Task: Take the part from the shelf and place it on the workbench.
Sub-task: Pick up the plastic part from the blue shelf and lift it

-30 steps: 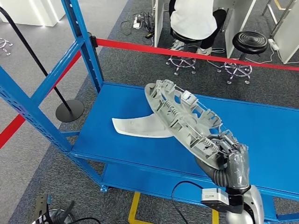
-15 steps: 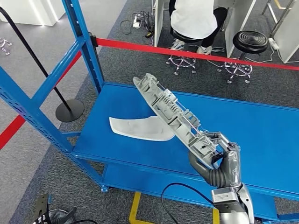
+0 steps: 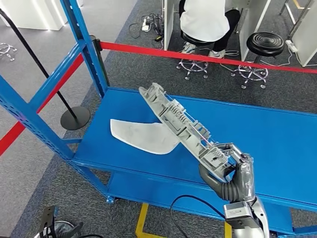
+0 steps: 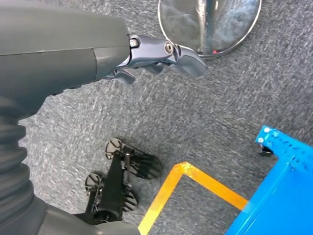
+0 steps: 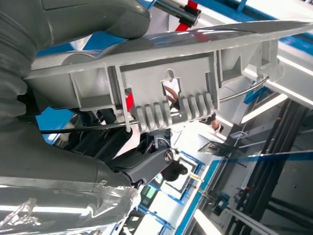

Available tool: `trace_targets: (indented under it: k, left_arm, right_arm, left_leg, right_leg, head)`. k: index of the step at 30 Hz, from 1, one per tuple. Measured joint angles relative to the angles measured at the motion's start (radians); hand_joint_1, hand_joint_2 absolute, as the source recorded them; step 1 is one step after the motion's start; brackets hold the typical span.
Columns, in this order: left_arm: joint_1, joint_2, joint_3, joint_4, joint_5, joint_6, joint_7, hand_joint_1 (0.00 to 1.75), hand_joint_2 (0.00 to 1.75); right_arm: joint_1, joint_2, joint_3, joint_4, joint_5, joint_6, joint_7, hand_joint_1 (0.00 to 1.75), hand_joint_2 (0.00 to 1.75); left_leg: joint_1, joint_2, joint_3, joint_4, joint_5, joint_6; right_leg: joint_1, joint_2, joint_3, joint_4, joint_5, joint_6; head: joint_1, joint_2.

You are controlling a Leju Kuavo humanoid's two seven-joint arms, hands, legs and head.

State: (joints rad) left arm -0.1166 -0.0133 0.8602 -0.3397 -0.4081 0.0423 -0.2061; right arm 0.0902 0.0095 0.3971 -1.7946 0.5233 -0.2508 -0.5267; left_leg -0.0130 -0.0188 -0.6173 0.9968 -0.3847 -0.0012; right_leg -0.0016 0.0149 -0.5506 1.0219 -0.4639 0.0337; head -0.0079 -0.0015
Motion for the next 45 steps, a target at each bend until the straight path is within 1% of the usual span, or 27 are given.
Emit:
trace_targets:
  k: [1, 4, 5, 8, 9, 12, 13, 15, 16, 18, 20, 21, 22, 24, 26, 28, 29, 31, 33, 35, 36, 37, 38, 39, 41, 43, 45]
  left_arm:
    - [0.0, 0.0, 0.0, 0.0, -0.002, 0.001, 0.0, 0.0, 1.75]
    - [-0.001, 0.0, -0.001, 0.001, -0.007, 0.002, 0.0, 0.0, 1.75]
    - [-0.001, 0.0, -0.001, 0.001, -0.008, 0.002, 0.0, 0.0, 1.75]
    - [-0.002, 0.0, -0.001, 0.001, -0.008, 0.002, 0.0, 0.0, 1.75]
    - [-0.002, -0.001, -0.001, 0.001, -0.01, 0.002, 0.0, 0.0, 1.75]
    - [-0.005, -0.002, -0.003, 0.002, -0.02, 0.002, 0.0, 0.0, 1.75]
    - [-0.006, -0.002, -0.003, 0.003, -0.022, 0.002, 0.0, 0.0, 1.75]
    - [-0.004, -0.004, -0.003, 0.004, -0.023, 0.002, 0.0, 0.0, 1.75]
    - [-0.004, -0.005, -0.003, 0.004, -0.023, 0.002, 0.0, 0.0, 1.75]
    - [-0.003, -0.005, -0.003, 0.004, -0.024, 0.003, 0.0, 0.0, 1.75]
    - [-0.001, -0.005, -0.003, 0.004, -0.027, 0.005, 0.0, 0.0, 1.75]
    - [0.0, -0.005, -0.003, 0.004, -0.029, 0.007, 0.0, 0.0, 1.75]
    - [0.0, -0.005, -0.003, 0.004, -0.032, 0.01, 0.0, 0.0, 1.75]
    - [0.0, -0.005, -0.003, 0.004, -0.035, 0.013, 0.001, 0.0, 1.75]
    - [0.0, -0.005, -0.003, 0.004, -0.037, 0.014, 0.001, 0.0, 1.75]
    - [0.001, -0.005, -0.003, 0.004, -0.04, 0.014, 0.001, 0.0, 1.75]
    - [0.0, -0.006, -0.002, 0.005, -0.04, 0.014, 0.001, 0.0, 1.75]
    - [0.0, -0.007, -0.002, 0.005, -0.041, 0.015, 0.001, 0.0, 1.75]
    - [0.001, -0.007, -0.001, 0.005, -0.042, 0.015, 0.001, 0.0, 1.75]
    - [0.003, -0.005, 0.0, 0.005, -0.042, 0.016, 0.0, 0.0, 1.75]
    - [0.003, -0.004, 0.0, 0.005, -0.043, 0.016, 0.0, 0.0, 1.75]
    - [0.003, -0.004, 0.001, 0.005, -0.043, 0.016, 0.001, 0.0, 1.75]
    - [0.003, -0.004, 0.001, 0.005, -0.043, 0.016, 0.001, 0.0, 1.75]
    - [0.002, -0.004, 0.001, 0.005, -0.043, 0.016, 0.001, 0.0, 1.75]
    - [-0.001, -0.004, 0.001, 0.005, -0.044, 0.016, 0.0, 0.0, 1.75]
    - [-0.004, -0.004, 0.002, 0.005, -0.046, 0.016, 0.001, 0.0, 1.75]
    - [-0.004, -0.005, 0.003, 0.005, -0.048, 0.016, 0.001, 0.0, 1.75]
  right_arm:
    - [0.001, 0.0, -0.001, 0.0, 0.0, 0.0, 0.0, 1.75, 1.75]
    - [0.003, 0.0, -0.004, 0.0, 0.001, -0.001, -0.003, 1.75, 1.75]
    - [0.003, 0.0, -0.004, 0.0, 0.001, -0.001, -0.003, 1.75, 1.75]
    - [0.003, 0.0, -0.004, 0.0, 0.001, -0.001, -0.004, 1.75, 1.75]
    - [0.006, 0.0, -0.006, 0.0, 0.0, -0.002, -0.006, 1.75, 1.75]
    - [0.016, 0.0, -0.017, -0.011, -0.013, -0.009, -0.02, 1.75, 1.75]
    - [0.017, 0.0, -0.021, -0.017, -0.02, -0.012, -0.024, 1.75, 1.75]
    - [0.02, 0.0, -0.027, -0.023, -0.028, -0.014, -0.03, 1.75, 1.75]
    - [0.023, 0.0, -0.03, -0.025, -0.031, -0.016, -0.032, 1.75, 1.75]
    - [0.028, 0.0, -0.033, -0.028, -0.034, -0.017, -0.035, 1.75, 1.75]
    - [0.031, 0.0, -0.035, -0.029, -0.041, -0.018, -0.039, 1.75, 1.75]
    - [0.031, 0.0, -0.036, -0.03, -0.045, -0.018, -0.041, 1.75, 1.75]
    - [0.032, 0.0, -0.037, -0.03, -0.049, -0.018, -0.043, 1.75, 1.75]
    - [0.033, 0.001, -0.041, -0.031, -0.055, -0.018, -0.045, 1.75, 1.75]
    - [0.033, 0.003, -0.046, -0.034, -0.059, -0.019, -0.047, 1.75, 1.75]
    - [0.033, 0.008, -0.049, -0.04, -0.061, -0.02, -0.049, 1.75, 1.75]
    - [0.033, 0.01, -0.05, -0.043, -0.062, -0.02, -0.051, 1.75, 1.75]
    - [0.033, 0.012, -0.052, -0.047, -0.063, -0.021, -0.054, 1.75, 1.75]
    - [0.033, 0.014, -0.055, -0.049, -0.065, -0.023, -0.055, 1.75, 1.75]
    - [0.034, 0.017, -0.058, -0.051, -0.069, -0.024, -0.057, 1.75, 1.75]
    - [0.035, 0.019, -0.059, -0.051, -0.073, -0.024, -0.058, 1.75, 1.75]
    - [0.035, 0.019, -0.061, -0.051, -0.077, -0.024, -0.059, 1.75, 1.75]
    - [0.036, 0.02, -0.063, -0.051, -0.082, -0.024, -0.06, 1.75, 1.75]
    - [0.037, 0.02, -0.065, -0.051, -0.086, -0.024, -0.061, 1.75, 1.75]
    - [0.039, 0.022, -0.07, -0.052, -0.092, -0.024, -0.062, 1.75, 1.75]
    - [0.039, 0.025, -0.074, -0.053, -0.097, -0.024, -0.063, 1.75, 1.75]
    - [0.042, 0.027, -0.078, -0.055, -0.101, -0.025, -0.066, 1.75, 1.75]
  left_leg:
    - [0.001, 0.001, -0.006, 0.008, -0.011, -0.006]
    - [0.003, 0.005, -0.041, 0.093, -0.097, -0.022]
    - [0.004, 0.005, -0.048, 0.115, -0.114, -0.024]
    - [0.005, 0.005, -0.052, 0.126, -0.121, -0.025]
    - [0.007, 0.006, -0.063, 0.173, -0.141, -0.026]
    - [0.023, -0.044, 0.062, 0.079, -0.134, -0.03]
    - [0.025, -0.058, 0.112, 0.0, -0.113, -0.028]
    - [0.022, -0.045, 0.107, -0.008, -0.105, -0.016]
    - [0.022, -0.033, 0.101, -0.009, -0.098, -0.007]
    - [0.022, -0.006, 0.085, -0.011, -0.08, 0.01]
    - [0.017, 0.019, 0.065, -0.01, -0.064, 0.019]
    - [0.015, 0.032, 0.054, -0.01, -0.055, 0.02]
    - [0.014, 0.044, 0.042, -0.009, -0.046, 0.02]
    - [0.011, 0.068, 0.022, -0.008, -0.031, 0.018]
    - [0.008, 0.089, 0.008, -0.006, -0.018, 0.012]
    - [0.005, 0.108, 0.005, -0.004, -0.005, 0.003]
    - [0.005, 0.119, 0.005, -0.005, 0.001, -0.001]
    - [0.008, 0.13, 0.004, -0.005, 0.006, -0.012]
    - [0.011, 0.09, -0.012, 0.033, -0.047, -0.027]
    - [0.013, 0.039, -0.047, 0.144, -0.148, -0.036]
    - [0.013, 0.028, -0.063, 0.208, -0.186, -0.037]
    - [0.013, 0.024, -0.069, 0.253, -0.201, -0.037]
    - [0.013, 0.023, -0.06, 0.268, -0.193, -0.035]
    - [0.014, 0.02, -0.035, 0.249, -0.168, -0.033]
    - [0.015, -0.009, 0.057, 0.132, -0.125, -0.025]
    - [0.017, -0.048, 0.135, 0.01, -0.128, -0.015]
    - [0.015, -0.051, 0.148, -0.031, -0.132, -0.003]
  right_leg:
    - [-0.002, 0.001, -0.006, 0.0, 0.005, -0.009]
    - [-0.006, 0.004, -0.024, -0.002, 0.022, -0.028]
    - [-0.006, 0.005, -0.027, -0.002, 0.025, -0.029]
    - [-0.006, 0.005, -0.029, -0.002, 0.025, -0.029]
    - [-0.006, 0.009, -0.038, -0.002, 0.033, -0.028]
    - [-0.008, 0.052, -0.093, -0.001, 0.084, -0.008]
    - [-0.009, 0.067, -0.104, -0.003, 0.1, 0.001]
    - [-0.011, 0.084, -0.113, -0.012, 0.121, 0.015]
    - [-0.011, 0.078, -0.12, -0.012, 0.119, 0.021]
    - [-0.009, 0.041, -0.144, 0.039, 0.062, 0.029]
    - [-0.007, 0.003, -0.179, 0.17, -0.04, 0.032]
    - [-0.007, -0.004, -0.191, 0.237, -0.073, 0.033]
    - [-0.007, -0.007, -0.191, 0.279, -0.082, 0.033]
    - [-0.006, -0.014, -0.137, 0.256, -0.045, 0.031]
    - [0.0, -0.054, -0.024, 0.113, -0.018, 0.024]
    - [0.011, -0.091, 0.051, -0.003, -0.03, 0.012]
    - [0.015, -0.093, 0.058, -0.025, -0.036, 0.005]
    - [0.015, -0.071, 0.04, -0.029, -0.021, -0.012]
    - [0.011, -0.049, 0.02, -0.031, 0.003, -0.029]
    - [0.009, -0.023, -0.009, -0.031, 0.031, -0.037]
    - [0.009, -0.009, -0.027, -0.031, 0.045, -0.039]
    - [0.009, 0.004, -0.045, -0.03, 0.059, -0.038]
    - [0.009, 0.018, -0.062, -0.03, 0.073, -0.038]
    - [0.009, 0.031, -0.079, -0.03, 0.087, -0.036]
    - [0.008, 0.056, -0.108, -0.029, 0.113, -0.029]
    - [0.008, 0.077, -0.128, -0.03, 0.139, -0.019]
    - [0.006, 0.097, -0.139, -0.039, 0.168, -0.005]
  head:
    - [-0.002, 0.0]
    - [-0.009, 0.0]
    - [-0.01, 0.0]
    - [-0.01, 0.0]
    - [-0.01, 0.0]
    - [-0.01, 0.0]
    - [-0.01, 0.0]
    - [-0.009, 0.0]
    - [-0.008, 0.0]
    - [-0.001, 0.0]
    - [0.006, 0.0]
    - [0.006, 0.0]
    - [0.006, 0.0]
    - [0.006, 0.0]
    - [0.006, 0.0]
    - [0.005, 0.0]
    - [0.005, 0.0]
    - [0.005, 0.0]
    - [0.003, 0.0]
    - [0.0, 0.0]
    - [-0.001, 0.0]
    - [-0.002, 0.0]
    - [-0.003, 0.0]
    - [-0.003, 0.0]
    - [-0.003, 0.0]
    - [-0.002, 0.0]
    - [-0.002, 0.0]
